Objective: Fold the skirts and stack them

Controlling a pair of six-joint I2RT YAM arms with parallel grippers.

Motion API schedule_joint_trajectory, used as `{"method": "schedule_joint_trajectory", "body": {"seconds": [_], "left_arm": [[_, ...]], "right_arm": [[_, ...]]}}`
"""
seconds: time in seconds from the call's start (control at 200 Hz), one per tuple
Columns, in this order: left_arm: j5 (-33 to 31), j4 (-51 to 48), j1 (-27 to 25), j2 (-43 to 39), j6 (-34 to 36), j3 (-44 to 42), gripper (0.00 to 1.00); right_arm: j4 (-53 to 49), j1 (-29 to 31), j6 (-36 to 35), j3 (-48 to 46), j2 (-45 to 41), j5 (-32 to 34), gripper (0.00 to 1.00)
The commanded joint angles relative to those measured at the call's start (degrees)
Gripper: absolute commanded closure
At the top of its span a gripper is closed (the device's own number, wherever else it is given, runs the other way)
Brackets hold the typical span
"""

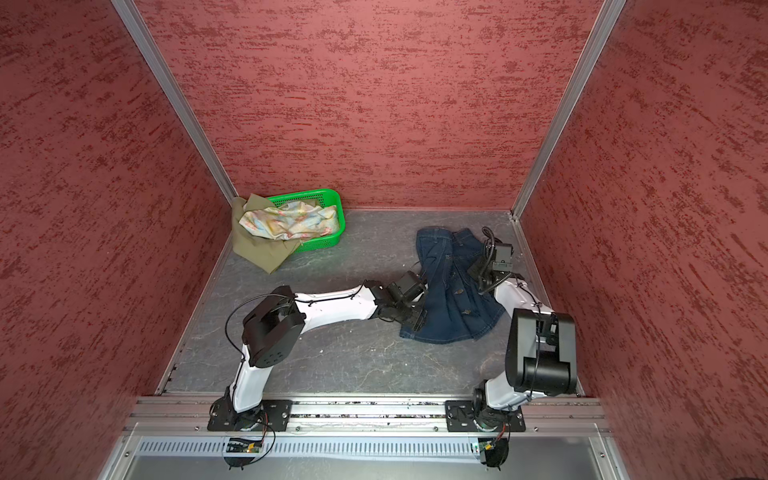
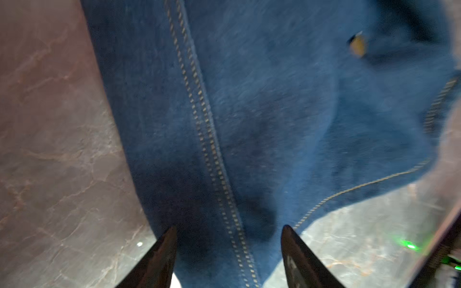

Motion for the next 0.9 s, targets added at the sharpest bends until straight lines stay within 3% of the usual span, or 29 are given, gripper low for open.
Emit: {"method": "schedule_joint_trajectory", "body": {"seconds": [0.0, 0.24, 0.336, 0.441, 0.696, 0.897], "left_arm": [[-2.26, -5.07, -0.38, 2.07, -0.87, 2.67, 0.36], [-0.76, -9.46, -1.53, 7.22, -0.10, 7.60, 0.52], [-0.14, -10.92, -1.81, 8.42, 0.22, 9.06, 0.82], [-1.67, -9.51, -1.10, 5.13, -0.73, 6.79, 0.99], [2.47, 7.94, 6.06, -16.77, -9.52, -15.36, 1.00], [4.44, 22.47, 12.08, -31.55, -22.12, -35.69, 1.00]], "right_arm": [[1.66, -0.63, 0.77, -0.45, -2.28, -0.47, 1.00], [2.18, -1.43, 0.66, -1.02, -3.49, -1.48, 1.00], [2.50, -1.81, 0.59, -1.38, -3.58, -1.57, 1.00], [2.52, -2.14, 0.35, -1.38, -3.57, -1.69, 1.00], [1.03, -2.66, -1.34, -0.64, -3.57, -0.78, 1.00], [0.63, -2.73, -1.96, -0.65, -5.52, -1.77, 1.00]]}}
